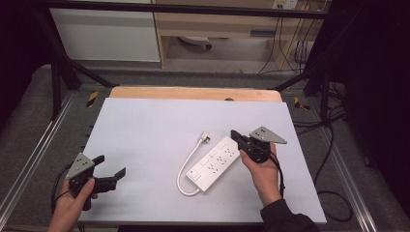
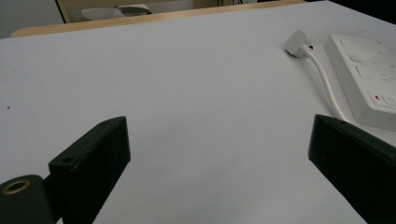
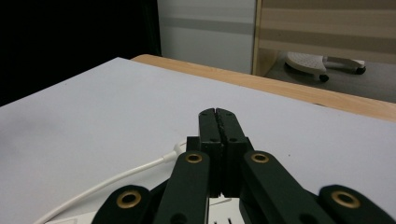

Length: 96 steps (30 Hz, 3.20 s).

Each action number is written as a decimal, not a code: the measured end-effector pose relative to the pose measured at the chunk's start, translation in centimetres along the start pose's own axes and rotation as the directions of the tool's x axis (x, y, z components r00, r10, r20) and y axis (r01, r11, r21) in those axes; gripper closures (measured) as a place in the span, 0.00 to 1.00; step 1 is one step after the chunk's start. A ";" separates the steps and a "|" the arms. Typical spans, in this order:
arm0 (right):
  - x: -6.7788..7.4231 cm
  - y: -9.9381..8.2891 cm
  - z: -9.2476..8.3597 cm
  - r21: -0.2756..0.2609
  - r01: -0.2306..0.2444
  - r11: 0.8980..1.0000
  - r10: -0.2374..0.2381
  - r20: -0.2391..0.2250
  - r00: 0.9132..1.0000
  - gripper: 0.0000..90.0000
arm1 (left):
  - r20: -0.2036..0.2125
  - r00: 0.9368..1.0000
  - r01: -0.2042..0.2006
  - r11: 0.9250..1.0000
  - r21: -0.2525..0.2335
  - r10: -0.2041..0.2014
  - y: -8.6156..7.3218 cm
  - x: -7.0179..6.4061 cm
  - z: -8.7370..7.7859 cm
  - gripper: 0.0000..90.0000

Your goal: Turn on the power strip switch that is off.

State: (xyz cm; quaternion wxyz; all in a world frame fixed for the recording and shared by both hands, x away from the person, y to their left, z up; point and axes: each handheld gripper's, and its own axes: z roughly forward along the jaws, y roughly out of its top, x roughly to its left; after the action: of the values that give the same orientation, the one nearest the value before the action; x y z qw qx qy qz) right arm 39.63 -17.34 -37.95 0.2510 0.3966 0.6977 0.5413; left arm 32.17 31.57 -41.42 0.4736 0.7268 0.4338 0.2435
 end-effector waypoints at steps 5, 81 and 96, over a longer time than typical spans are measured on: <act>0.4 -0.1 0.5 0.024 0.001 1.000 -0.001 -0.016 1.000 1.00 | 0.002 1.000 0.002 1.000 0.000 -0.002 0.0 0.0 0.0 0.06; 2.6 -3.6 4.6 0.147 0.022 0.989 -0.010 -0.079 0.997 1.00 | 0.002 1.000 -0.003 1.000 0.003 0.003 0.0 0.0 0.0 0.06; 3.0 -4.7 4.9 0.179 0.027 0.984 -0.011 -0.087 0.996 1.00 | 0.003 1.000 -0.005 1.000 0.004 0.005 0.0 0.0 0.0 0.06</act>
State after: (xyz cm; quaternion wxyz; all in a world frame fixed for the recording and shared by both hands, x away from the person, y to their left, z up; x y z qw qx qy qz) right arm 40.45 -12.64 -43.57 0.1891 0.3874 0.7575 0.4902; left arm 32.17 31.57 -41.45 0.4723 0.7291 0.4319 0.2427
